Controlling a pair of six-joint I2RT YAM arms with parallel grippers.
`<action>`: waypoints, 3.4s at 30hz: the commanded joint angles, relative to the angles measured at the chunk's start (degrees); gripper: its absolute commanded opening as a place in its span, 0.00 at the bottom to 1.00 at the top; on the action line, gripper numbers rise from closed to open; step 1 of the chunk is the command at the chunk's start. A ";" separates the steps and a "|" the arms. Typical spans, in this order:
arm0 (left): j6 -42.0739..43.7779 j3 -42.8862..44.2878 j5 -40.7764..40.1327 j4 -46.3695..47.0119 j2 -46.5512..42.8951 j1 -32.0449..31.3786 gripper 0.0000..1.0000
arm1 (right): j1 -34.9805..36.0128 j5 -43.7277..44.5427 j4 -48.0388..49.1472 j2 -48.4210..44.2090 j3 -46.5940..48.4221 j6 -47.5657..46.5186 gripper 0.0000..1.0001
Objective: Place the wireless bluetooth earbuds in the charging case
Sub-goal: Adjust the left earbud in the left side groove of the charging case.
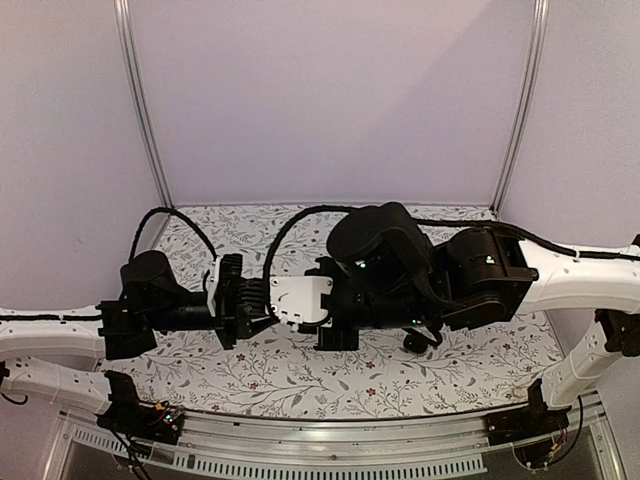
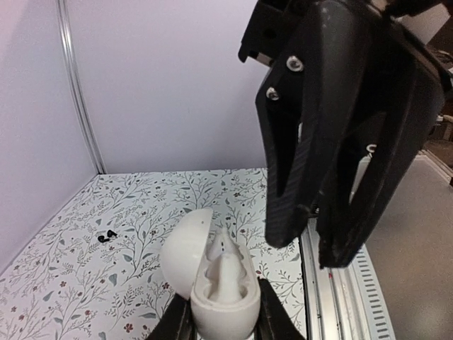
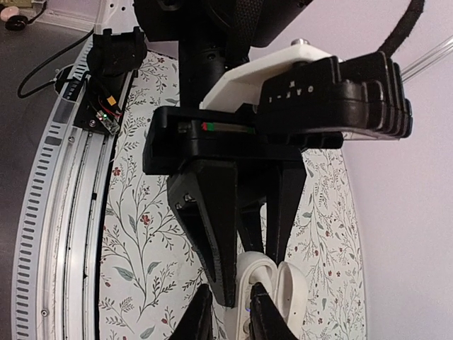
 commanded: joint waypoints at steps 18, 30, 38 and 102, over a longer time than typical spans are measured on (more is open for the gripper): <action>4.38 2.23 -3.40 -3.75 0.49 -3.48 0.00 | -1.42 3.80 -2.49 2.16 0.34 2.61 0.12; 5.26 2.16 -4.57 -4.31 0.16 -4.50 0.00 | -1.42 7.73 -1.86 2.89 -1.12 1.83 0.09; 5.52 2.15 -4.84 -4.22 -0.11 -4.60 0.00 | -1.27 7.15 -2.34 3.14 -1.77 1.66 0.08; -1.98 -2.81 -1.51 7.56 -4.04 -0.68 0.00 | -0.03 2.90 5.05 -1.16 -5.90 0.25 0.12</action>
